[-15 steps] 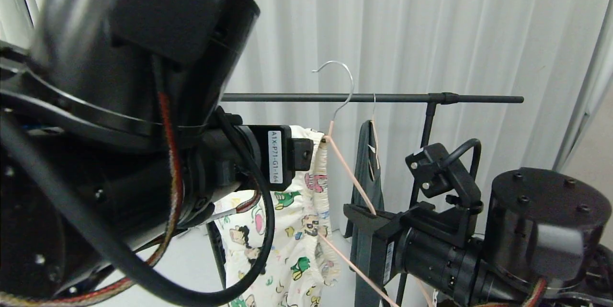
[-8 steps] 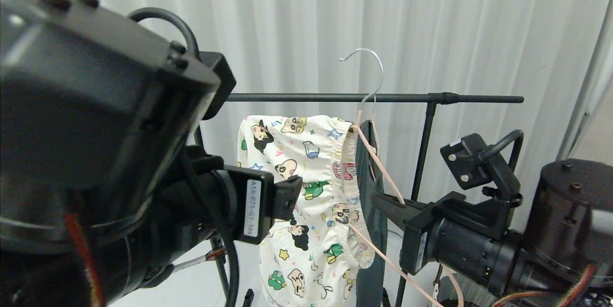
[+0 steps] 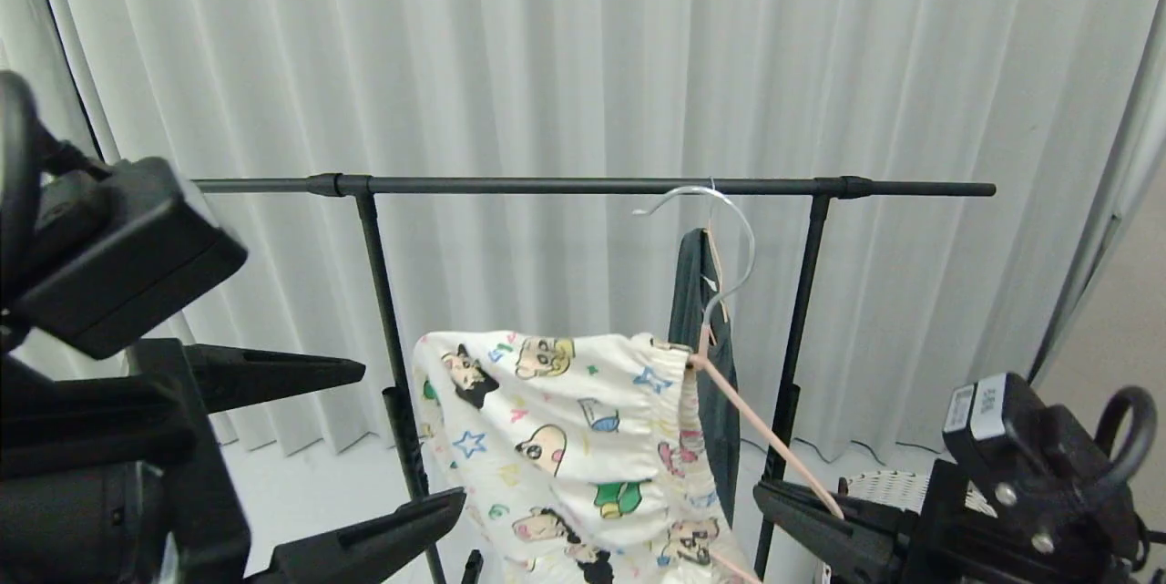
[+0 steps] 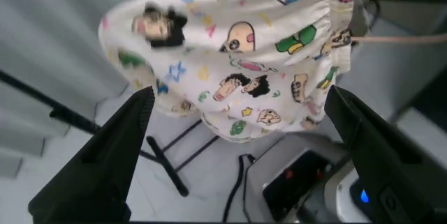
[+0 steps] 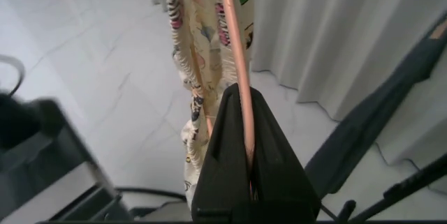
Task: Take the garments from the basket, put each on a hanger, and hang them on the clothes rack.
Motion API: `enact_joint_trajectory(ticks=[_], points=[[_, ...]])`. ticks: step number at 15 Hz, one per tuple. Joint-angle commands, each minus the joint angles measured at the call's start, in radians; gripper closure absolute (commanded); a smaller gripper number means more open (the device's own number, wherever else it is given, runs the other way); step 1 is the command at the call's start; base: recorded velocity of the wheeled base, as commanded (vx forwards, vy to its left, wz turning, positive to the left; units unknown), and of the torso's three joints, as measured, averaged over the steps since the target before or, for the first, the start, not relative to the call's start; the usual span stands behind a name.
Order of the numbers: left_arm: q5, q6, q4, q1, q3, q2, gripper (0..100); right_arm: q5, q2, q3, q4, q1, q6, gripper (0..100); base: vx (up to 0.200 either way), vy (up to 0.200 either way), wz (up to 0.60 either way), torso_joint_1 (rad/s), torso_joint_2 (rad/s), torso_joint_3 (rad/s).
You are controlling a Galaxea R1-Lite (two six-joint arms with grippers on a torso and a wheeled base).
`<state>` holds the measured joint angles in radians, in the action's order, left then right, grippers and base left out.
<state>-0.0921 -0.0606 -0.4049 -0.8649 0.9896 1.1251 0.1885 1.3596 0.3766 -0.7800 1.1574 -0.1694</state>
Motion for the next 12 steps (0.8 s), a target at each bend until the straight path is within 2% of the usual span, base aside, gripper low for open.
enact_joint_trajectory(ticks=[1, 2, 4, 7, 9, 12], points=[[0.089, -0.057, 0.067, 0.037, -0.109, -0.099, 0, 0.000, -0.028, -0.028, -0.001, 0.073, 0.005, 100, 0.000, 0.000, 0.00, 0.000, 0.00, 0.000], [0.140, -0.088, 0.106, 0.037, -0.160, -0.120, 0, 0.000, -0.028, -0.035, -0.001, 0.085, 0.007, 100, 0.000, 0.000, 0.00, 0.000, 0.00, 0.000], [0.227, -0.151, 0.121, 0.037, -0.216, -0.149, 0, -0.006, -0.048, -0.076, -0.001, 0.088, 0.034, 100, 0.000, 0.000, 0.00, 0.000, 0.00, 0.000], [0.270, -0.157, 0.124, 0.033, -0.218, -0.148, 0, -0.037, -0.089, -0.128, -0.001, 0.120, 0.039, 100, 0.000, 0.000, 0.00, 0.000, 0.00, 0.000], [0.339, -0.159, 0.124, 0.004, -0.244, -0.151, 0, -0.037, -0.103, -0.150, -0.001, 0.156, 0.057, 100, 0.000, 0.000, 0.00, 0.000, 0.00, 0.000], [0.348, -0.162, 0.124, -0.046, -0.259, -0.120, 0, -0.043, -0.126, -0.174, -0.001, 0.223, 0.068, 100, 0.000, 0.000, 0.00, 0.000, 0.00, 0.000]])
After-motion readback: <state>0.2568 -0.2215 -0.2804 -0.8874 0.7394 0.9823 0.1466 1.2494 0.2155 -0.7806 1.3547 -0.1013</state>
